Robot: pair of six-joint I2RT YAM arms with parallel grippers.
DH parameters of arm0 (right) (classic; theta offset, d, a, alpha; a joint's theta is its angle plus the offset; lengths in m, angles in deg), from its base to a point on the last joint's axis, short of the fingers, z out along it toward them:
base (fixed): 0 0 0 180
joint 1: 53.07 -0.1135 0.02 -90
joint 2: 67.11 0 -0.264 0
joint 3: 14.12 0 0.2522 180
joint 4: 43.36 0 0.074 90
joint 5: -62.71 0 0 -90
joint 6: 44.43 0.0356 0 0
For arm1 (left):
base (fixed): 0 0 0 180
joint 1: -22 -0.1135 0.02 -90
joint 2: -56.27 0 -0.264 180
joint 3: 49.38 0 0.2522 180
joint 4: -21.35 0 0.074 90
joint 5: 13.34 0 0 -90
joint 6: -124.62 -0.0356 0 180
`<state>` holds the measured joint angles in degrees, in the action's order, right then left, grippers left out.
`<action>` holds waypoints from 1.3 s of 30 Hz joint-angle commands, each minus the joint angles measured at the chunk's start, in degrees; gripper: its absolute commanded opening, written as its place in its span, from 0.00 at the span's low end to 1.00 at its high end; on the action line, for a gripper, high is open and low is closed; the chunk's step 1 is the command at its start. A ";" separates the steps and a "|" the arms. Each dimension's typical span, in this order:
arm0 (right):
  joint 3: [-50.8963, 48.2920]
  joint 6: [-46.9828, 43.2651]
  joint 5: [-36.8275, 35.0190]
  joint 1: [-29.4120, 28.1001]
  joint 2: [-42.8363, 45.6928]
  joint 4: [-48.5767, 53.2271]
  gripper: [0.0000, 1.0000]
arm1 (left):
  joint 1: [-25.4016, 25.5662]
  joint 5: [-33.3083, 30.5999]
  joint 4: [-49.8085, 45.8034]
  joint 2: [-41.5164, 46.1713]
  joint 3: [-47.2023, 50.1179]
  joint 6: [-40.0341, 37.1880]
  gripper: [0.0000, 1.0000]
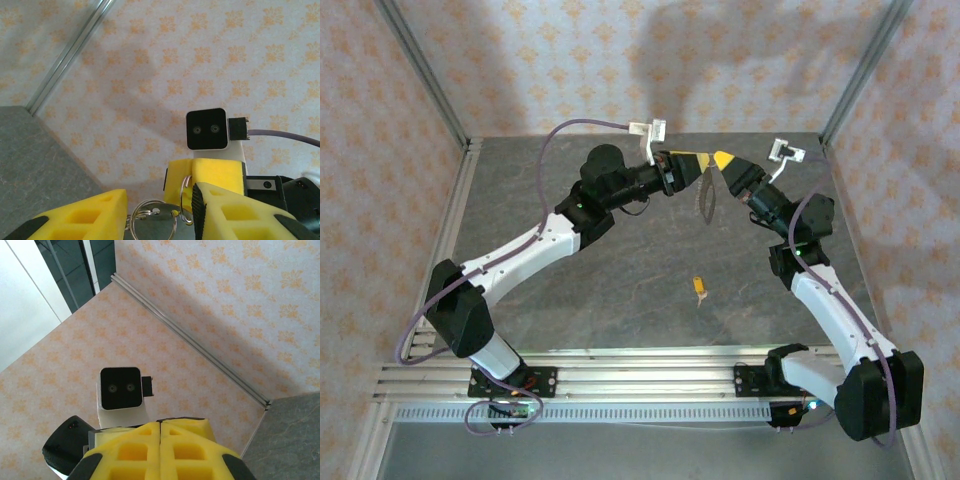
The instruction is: Put the keys on the keyring
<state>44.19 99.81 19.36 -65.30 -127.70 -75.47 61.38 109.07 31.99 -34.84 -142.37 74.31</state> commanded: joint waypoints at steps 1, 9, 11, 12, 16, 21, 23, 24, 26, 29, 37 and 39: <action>0.86 -0.04 -0.47 -0.30 0.45 -2.57 0.00 | 0.00 -0.55 4.67 1.91 0.05 1.22 0.38; 1.09 0.35 -0.16 -0.33 -0.18 -3.27 0.00 | 0.09 0.73 6.97 0.32 -0.50 2.83 0.25; 1.10 0.34 -0.24 -0.28 -0.19 -3.31 0.00 | 0.17 0.80 7.20 0.23 -0.43 2.94 0.24; 1.14 0.34 -0.22 -0.25 -0.18 -3.27 0.00 | 0.18 0.90 7.20 0.23 -0.28 2.95 0.24; 1.05 0.25 -0.40 -0.34 -0.13 -3.18 0.00 | 0.18 0.75 7.12 0.41 0.38 2.95 0.27; 0.81 0.23 -0.61 -0.29 -0.05 -3.18 0.00 | 0.18 0.47 7.25 0.61 1.39 2.95 0.30; 0.81 0.25 -0.84 -0.33 -0.05 -3.18 0.00 | 0.26 0.47 7.39 0.59 1.61 3.01 0.30; 0.84 0.25 -0.86 -0.31 -0.04 -3.18 0.00 | 0.26 0.47 7.48 0.63 1.74 3.03 0.30; 0.76 0.25 -0.91 -0.26 -0.04 -3.18 0.00 | 0.31 0.53 7.88 0.57 1.75 3.20 0.30; 0.71 0.25 -0.96 -0.28 -0.05 -3.10 0.00 | 0.42 1.12 8.37 0.17 1.66 3.30 0.27; 0.62 0.17 -1.14 -0.32 -0.04 -3.18 0.00 | 1.05 2.13 9.07 -0.49 1.44 3.38 0.17; 0.66 0.17 -1.22 -0.27 -0.05 -3.25 0.00 | 1.23 2.23 9.12 -0.56 1.59 3.39 0.18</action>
<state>44.19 100.00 18.70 -65.30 -128.25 -75.51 62.03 109.66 38.06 -35.00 -141.27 77.26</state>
